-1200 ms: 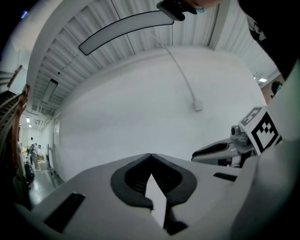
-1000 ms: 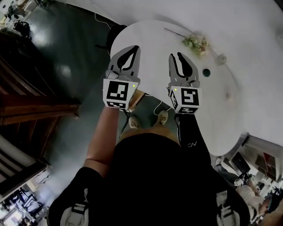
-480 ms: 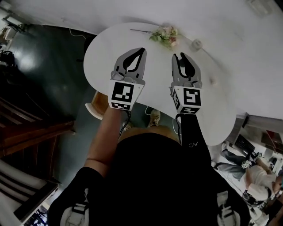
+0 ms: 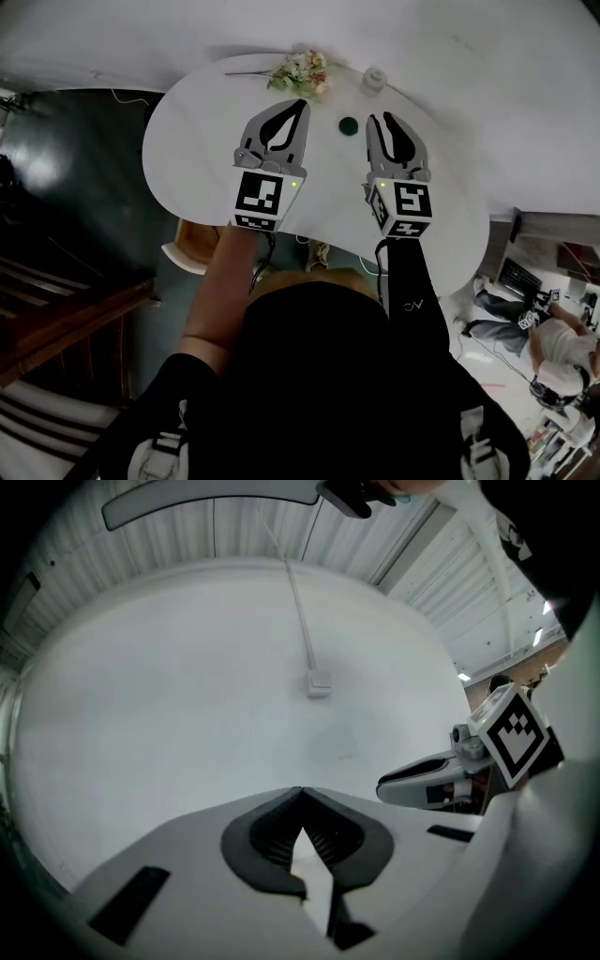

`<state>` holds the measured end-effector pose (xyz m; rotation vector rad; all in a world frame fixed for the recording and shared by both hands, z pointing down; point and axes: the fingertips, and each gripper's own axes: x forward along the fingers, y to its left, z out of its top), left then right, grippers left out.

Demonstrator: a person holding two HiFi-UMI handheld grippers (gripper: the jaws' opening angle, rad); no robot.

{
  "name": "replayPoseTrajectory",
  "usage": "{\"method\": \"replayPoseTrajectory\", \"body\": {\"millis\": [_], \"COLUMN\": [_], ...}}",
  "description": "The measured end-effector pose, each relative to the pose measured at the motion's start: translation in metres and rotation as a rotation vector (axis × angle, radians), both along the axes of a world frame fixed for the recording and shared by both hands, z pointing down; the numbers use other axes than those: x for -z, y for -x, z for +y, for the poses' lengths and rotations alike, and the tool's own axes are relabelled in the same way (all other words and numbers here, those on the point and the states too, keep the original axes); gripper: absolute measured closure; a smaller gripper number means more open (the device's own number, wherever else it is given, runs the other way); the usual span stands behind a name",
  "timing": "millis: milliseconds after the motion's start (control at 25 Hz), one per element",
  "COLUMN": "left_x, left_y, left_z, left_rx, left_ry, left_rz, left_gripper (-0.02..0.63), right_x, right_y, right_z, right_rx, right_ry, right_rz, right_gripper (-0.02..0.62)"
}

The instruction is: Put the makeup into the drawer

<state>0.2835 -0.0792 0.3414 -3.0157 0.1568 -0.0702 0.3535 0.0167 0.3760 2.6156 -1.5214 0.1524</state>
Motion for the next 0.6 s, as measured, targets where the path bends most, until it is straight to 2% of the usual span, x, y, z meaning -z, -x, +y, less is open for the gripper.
{"method": "replayPoseTrajectory", "body": {"millis": [80, 240, 360, 440, 600], "left_x": [-0.005, -0.018, -0.026, -0.033, -0.044], "left_y": [-0.005, -0.009, -0.012, -0.012, -0.014], "left_z": [-0.002, -0.014, -0.027, -0.036, -0.053], "left_rx": [0.007, 0.048, 0.077, 0.101, 0.145], "left_ry": [-0.003, 0.002, 0.002, 0.007, 0.012], "left_rz": [-0.014, -0.044, -0.066, -0.084, -0.112], "left_gripper": [0.6, 0.599, 0.599, 0.599, 0.6], "right_x": [-0.023, -0.099, -0.155, -0.185, -0.23], "right_y": [-0.01, -0.032, -0.045, -0.052, -0.065], "right_z": [-0.008, -0.025, -0.036, -0.042, -0.053], "right_rx": [0.036, 0.114, 0.162, 0.184, 0.205], "right_ry": [0.06, 0.252, 0.384, 0.448, 0.531], "right_rz": [-0.044, -0.166, -0.24, -0.278, -0.33], "right_gripper": [0.515, 0.512, 0.449, 0.415, 0.407]}}
